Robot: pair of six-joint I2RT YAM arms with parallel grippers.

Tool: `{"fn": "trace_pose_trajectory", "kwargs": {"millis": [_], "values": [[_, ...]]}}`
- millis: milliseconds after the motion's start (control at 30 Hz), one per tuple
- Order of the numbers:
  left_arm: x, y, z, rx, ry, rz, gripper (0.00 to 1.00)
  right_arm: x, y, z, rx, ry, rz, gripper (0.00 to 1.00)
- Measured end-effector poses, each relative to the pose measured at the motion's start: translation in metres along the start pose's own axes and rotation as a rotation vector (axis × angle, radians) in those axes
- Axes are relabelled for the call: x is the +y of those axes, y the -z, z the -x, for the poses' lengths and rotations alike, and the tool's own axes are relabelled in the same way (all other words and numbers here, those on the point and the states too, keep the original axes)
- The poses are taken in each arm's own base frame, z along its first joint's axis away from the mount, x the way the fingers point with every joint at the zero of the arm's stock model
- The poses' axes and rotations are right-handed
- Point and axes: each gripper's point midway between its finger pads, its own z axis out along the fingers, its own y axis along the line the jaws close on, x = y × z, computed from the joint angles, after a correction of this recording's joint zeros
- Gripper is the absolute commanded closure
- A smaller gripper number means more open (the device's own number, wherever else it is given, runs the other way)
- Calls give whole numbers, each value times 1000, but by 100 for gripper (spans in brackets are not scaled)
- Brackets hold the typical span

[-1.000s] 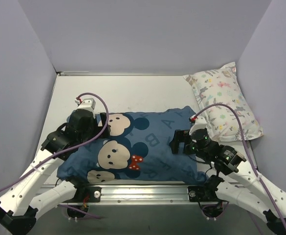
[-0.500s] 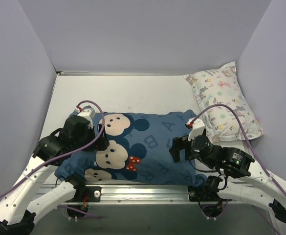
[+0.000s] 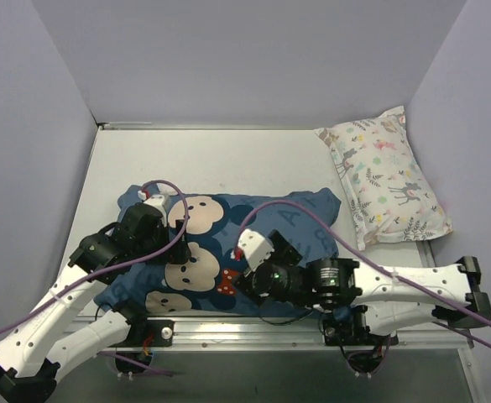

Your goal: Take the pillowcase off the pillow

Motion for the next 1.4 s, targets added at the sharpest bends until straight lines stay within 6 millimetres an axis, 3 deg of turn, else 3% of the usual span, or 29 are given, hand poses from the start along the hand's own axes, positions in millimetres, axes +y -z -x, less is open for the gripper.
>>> {"fn": "trace_pose_trajectory", "kwargs": {"millis": [200,367,500,600,733,833,967,1067,1233,1400], "values": [[0,-3,0,-3,-2,6,2,44,-25,19,-12,278,-22,0],[0,-2,1,-12,0,6,3,53,-56,7,42,441,-89,0],[0,-1,2,-20,1,6,2,49,-68,6,50,499,-147,0],[-1,1,5,-30,1,1,3,41,-73,11,45,497,-177,16],[-12,19,26,-84,4,-35,3,27,-81,21,48,457,-194,82],[-26,45,53,-167,7,-83,3,15,-87,33,46,409,-198,98],[-40,85,88,-299,6,-146,2,6,-89,48,49,352,-167,100],[-44,106,104,-366,9,-170,3,0,-90,63,57,246,-81,100],[-47,119,114,-404,0,-183,3,-32,-80,119,21,-27,66,100],[-49,123,119,-407,-11,-181,3,-60,-41,179,-75,-225,180,100]]}}
